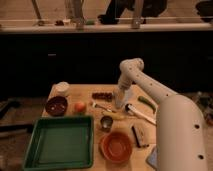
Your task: Wipe table surface with towel
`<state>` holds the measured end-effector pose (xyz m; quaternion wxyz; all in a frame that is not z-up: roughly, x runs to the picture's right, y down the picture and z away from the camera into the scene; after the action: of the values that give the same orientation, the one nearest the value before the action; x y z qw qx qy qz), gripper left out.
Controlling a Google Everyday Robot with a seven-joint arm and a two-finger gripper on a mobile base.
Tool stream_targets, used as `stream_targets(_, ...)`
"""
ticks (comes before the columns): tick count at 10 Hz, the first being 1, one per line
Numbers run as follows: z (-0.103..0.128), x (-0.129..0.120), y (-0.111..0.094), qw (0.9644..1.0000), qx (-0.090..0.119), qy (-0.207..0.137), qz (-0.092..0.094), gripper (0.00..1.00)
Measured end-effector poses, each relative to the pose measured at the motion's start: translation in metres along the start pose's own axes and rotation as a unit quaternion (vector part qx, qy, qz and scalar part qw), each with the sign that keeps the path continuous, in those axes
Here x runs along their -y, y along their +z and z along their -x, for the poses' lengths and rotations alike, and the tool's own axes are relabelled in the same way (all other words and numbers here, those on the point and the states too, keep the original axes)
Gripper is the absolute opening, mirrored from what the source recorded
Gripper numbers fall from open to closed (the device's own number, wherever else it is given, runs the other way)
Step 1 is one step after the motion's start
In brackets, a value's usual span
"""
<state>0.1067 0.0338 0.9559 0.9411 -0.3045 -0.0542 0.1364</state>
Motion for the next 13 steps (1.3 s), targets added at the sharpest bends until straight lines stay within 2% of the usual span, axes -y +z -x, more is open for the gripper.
stream_targets(3, 0.007, -0.001, 0.020, 0.9999, -0.004, -0.007, 0.014, 0.80)
stream_targets(6, -0.006, -0.002, 0.031, 0.9996, -0.004, 0.002, 0.027, 0.80)
stream_targets(9, -0.011, -0.003, 0.034, 0.9994, -0.002, 0.006, 0.033, 0.80)
stream_targets(13, -0.018, -0.007, 0.041, 0.9989, -0.012, 0.005, 0.046, 0.80)
